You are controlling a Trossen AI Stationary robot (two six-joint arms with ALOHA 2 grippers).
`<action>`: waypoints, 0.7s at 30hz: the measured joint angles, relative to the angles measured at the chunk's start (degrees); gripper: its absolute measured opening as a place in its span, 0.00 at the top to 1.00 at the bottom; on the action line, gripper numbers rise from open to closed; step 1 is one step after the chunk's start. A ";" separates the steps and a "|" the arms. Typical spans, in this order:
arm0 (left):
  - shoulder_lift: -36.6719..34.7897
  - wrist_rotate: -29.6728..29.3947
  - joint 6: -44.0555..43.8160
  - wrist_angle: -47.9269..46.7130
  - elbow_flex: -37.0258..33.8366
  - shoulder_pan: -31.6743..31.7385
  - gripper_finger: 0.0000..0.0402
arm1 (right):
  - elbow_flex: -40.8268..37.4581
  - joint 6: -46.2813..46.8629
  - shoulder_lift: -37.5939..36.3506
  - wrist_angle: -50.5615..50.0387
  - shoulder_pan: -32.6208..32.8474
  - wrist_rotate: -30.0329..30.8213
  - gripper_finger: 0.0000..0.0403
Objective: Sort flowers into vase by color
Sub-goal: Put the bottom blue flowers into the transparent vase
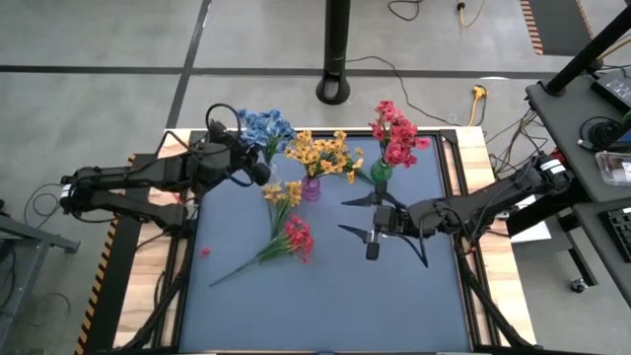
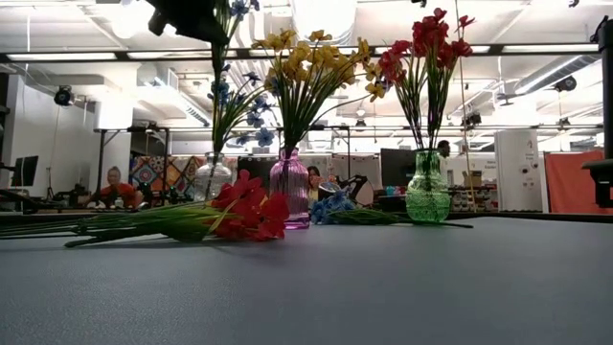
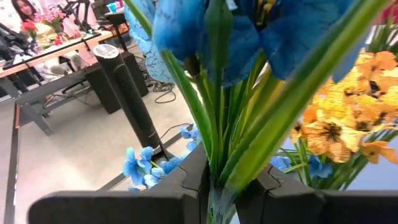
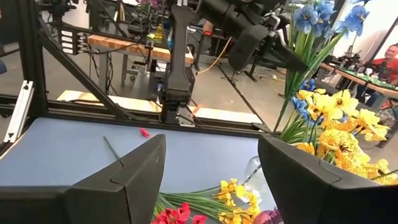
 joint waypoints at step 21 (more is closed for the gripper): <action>-0.37 4.06 -2.85 6.28 -6.04 3.31 0.91 | -0.04 1.05 0.02 -1.08 -0.15 -0.02 0.38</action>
